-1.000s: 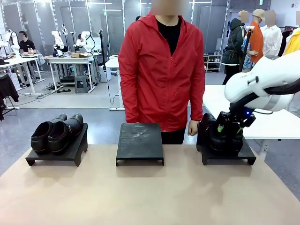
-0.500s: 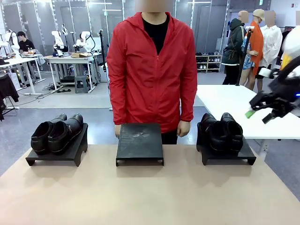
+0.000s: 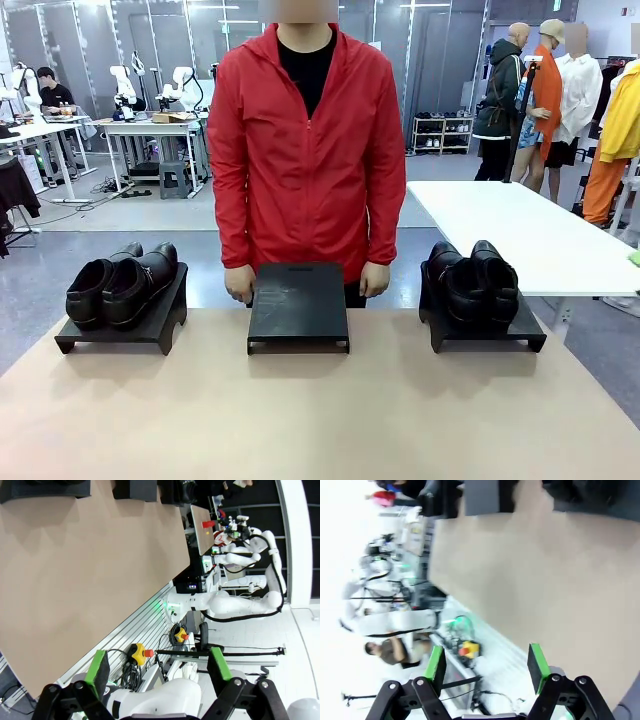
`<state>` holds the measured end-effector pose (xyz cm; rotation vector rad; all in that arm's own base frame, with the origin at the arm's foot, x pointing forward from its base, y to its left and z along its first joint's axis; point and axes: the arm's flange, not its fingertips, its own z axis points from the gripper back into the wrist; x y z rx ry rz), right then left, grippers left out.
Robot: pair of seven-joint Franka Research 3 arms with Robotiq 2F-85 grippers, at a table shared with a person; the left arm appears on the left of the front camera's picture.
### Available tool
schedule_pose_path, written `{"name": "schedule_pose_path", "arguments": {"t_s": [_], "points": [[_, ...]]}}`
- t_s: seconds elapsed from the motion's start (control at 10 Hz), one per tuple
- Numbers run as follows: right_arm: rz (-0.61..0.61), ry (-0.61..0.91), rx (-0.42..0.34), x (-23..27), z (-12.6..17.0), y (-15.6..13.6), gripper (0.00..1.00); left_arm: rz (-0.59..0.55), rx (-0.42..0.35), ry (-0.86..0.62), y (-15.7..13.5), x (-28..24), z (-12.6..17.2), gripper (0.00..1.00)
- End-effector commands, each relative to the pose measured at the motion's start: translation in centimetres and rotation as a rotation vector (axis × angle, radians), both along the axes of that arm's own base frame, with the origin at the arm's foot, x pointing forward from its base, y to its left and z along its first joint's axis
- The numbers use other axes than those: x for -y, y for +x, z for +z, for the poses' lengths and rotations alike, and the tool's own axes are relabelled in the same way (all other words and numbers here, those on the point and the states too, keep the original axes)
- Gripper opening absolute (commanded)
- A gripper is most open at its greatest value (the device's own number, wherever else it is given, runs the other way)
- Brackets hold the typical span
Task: Place the shoes on the stand as instructed by the person.
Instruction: Pick up another pair of Shoes and place it on the Shoes Stand indicated by the person.
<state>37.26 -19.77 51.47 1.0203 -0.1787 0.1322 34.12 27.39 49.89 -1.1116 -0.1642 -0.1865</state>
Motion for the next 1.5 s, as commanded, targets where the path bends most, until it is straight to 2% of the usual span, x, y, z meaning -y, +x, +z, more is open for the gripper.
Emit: {"name": "schedule_pose_path", "arguments": {"t_s": [0.0, 0.3, 0.4, 0.7, 0.8, 1.4], "points": [[-0.009, 0.191, -0.048, 1.4, -2.0, -2.6, 0.83, -0.013, 0.013, -0.005, -0.4, 0.2, 0.1, 1.0], [0.036, 0.323, -0.057, 0.9, -5.4, -6.1, 0.83, -0.013, 0.013, -0.005, -0.4, 0.2, 0.1, 1.0], [0.037, 0.323, -0.069, 0.7, -6.3, -6.5, 1.0, -0.013, 0.013, -0.005, -0.4, 0.2, 0.1, 1.0], [0.034, 0.318, -0.098, 0.0, -7.8, -5.6, 1.0, -0.013, 0.013, -0.005, -0.4, 0.2, 0.1, 1.0], [0.032, 0.325, -0.105, 0.4, -7.2, -6.7, 1.0, -0.013, 0.013, -0.005, -0.4, 0.2, 0.1, 1.0], [0.032, 0.325, -0.105, 0.4, -7.2, -6.7, 1.0, -0.013, 0.013, -0.005, -0.4, 0.2, 0.1, 1.0]]}}
